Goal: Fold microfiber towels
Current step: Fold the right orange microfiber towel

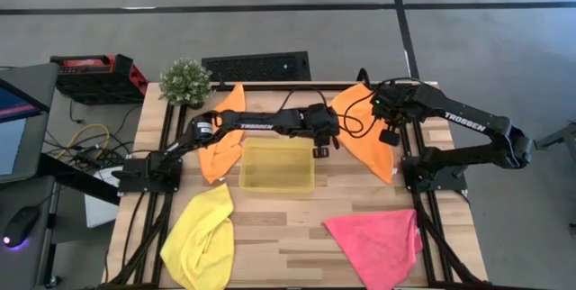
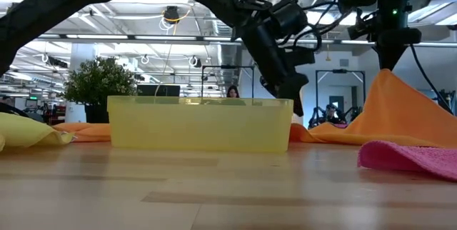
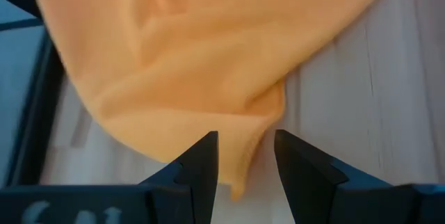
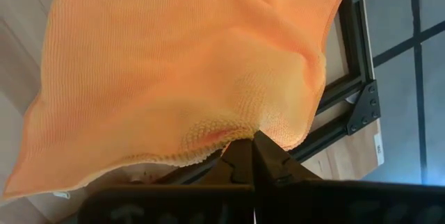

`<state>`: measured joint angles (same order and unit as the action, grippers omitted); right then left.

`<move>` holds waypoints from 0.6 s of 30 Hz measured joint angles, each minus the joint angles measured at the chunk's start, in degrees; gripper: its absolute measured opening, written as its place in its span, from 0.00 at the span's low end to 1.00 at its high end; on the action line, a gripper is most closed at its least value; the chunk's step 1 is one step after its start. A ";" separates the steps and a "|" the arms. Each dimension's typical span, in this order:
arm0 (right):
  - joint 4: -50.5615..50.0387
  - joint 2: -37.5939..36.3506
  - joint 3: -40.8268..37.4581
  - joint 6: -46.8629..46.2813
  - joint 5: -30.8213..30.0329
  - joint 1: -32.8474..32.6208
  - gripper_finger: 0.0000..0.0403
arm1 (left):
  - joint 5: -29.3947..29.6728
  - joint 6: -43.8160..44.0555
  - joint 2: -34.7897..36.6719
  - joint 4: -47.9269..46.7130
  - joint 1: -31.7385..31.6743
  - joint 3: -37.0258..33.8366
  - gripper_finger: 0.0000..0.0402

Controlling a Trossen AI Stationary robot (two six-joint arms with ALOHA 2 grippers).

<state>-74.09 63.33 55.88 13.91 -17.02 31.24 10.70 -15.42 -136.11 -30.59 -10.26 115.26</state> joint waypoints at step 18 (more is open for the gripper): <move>-0.02 0.02 0.00 -0.42 -1.09 0.02 0.01 | 6.49 -6.08 -1.97 -2.08 -0.70 0.63 0.34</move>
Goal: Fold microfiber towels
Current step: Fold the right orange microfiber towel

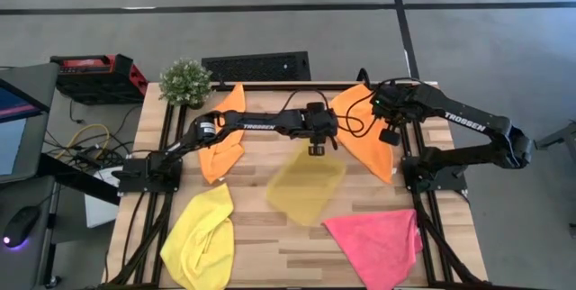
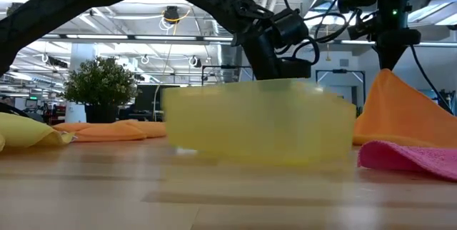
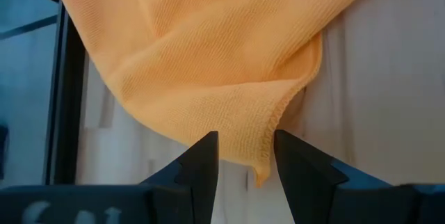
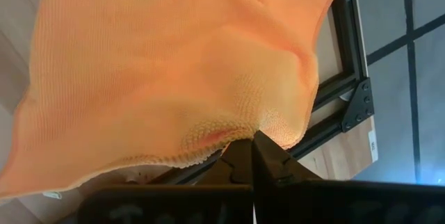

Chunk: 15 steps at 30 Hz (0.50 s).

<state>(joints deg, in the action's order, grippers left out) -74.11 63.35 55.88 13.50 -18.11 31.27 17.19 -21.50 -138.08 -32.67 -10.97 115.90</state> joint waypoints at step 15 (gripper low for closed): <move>-0.03 0.00 0.00 0.00 0.00 -0.02 0.01 | -1.95 -1.53 -0.28 -8.02 0.90 2.49 0.34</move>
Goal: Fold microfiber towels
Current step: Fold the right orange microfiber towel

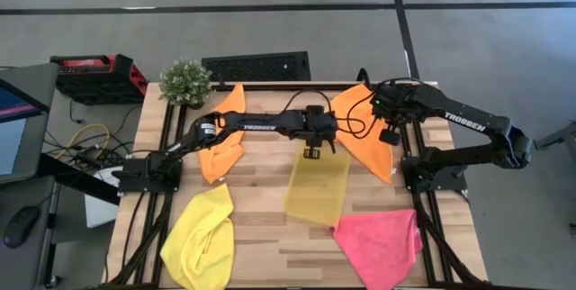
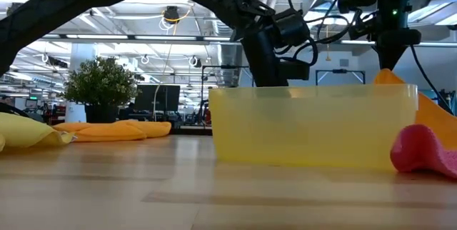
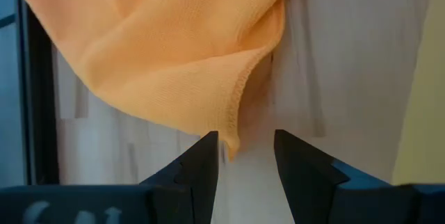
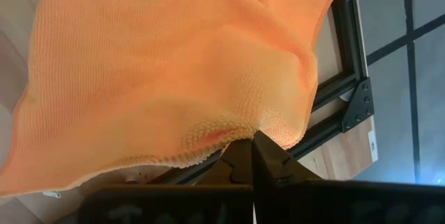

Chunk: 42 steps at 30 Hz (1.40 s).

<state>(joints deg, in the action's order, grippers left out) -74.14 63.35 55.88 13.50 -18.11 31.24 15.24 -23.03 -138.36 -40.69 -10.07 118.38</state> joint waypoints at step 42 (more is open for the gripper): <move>1.53 0.00 0.02 -0.04 0.02 0.02 0.01 | -13.01 -2.73 -1.62 -4.79 -4.19 7.08 0.34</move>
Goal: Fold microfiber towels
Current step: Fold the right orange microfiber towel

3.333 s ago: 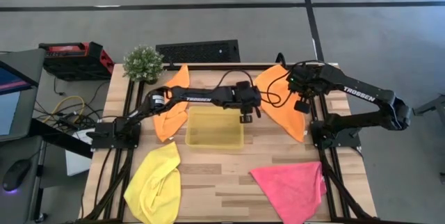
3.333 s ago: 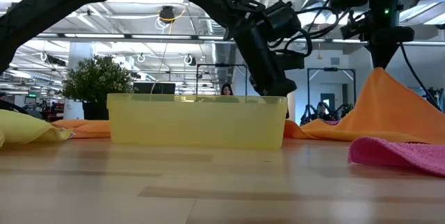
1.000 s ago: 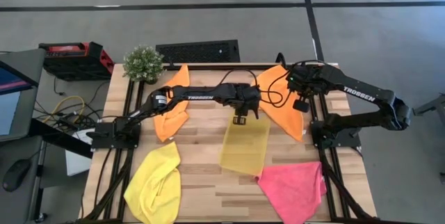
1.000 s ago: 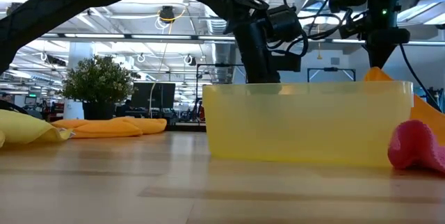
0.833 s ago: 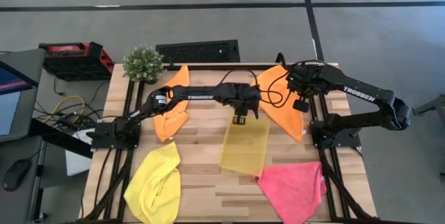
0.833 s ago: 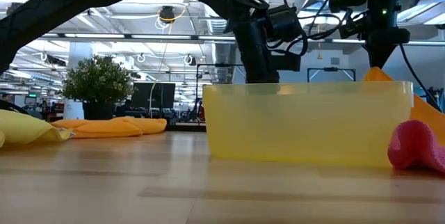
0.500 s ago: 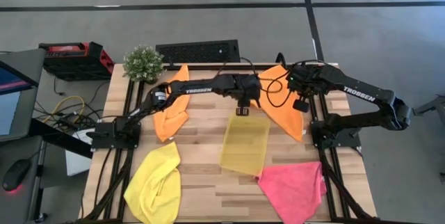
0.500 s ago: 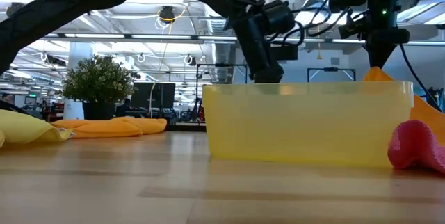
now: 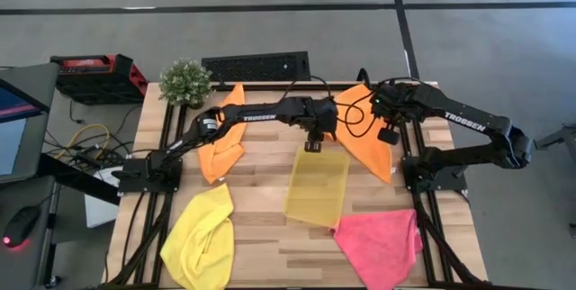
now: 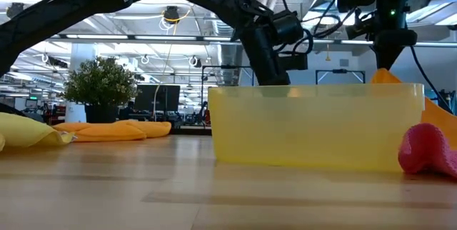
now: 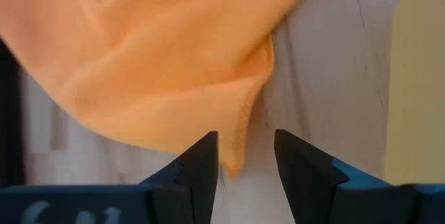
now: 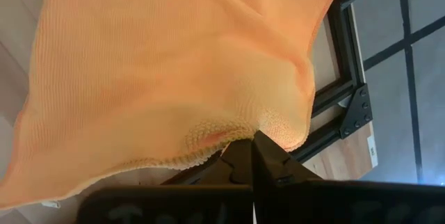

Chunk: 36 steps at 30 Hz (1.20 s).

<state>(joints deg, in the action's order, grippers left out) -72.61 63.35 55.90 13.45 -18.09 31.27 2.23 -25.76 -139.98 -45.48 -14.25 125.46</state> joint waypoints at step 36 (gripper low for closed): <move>1.50 0.00 0.00 -0.60 0.00 0.00 0.01 | 3.03 0.75 -2.72 1.87 -0.38 -0.34 0.33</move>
<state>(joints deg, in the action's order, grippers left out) -71.11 63.35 55.90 12.85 -18.09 31.27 5.26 -25.01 -142.69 -43.61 -14.63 125.12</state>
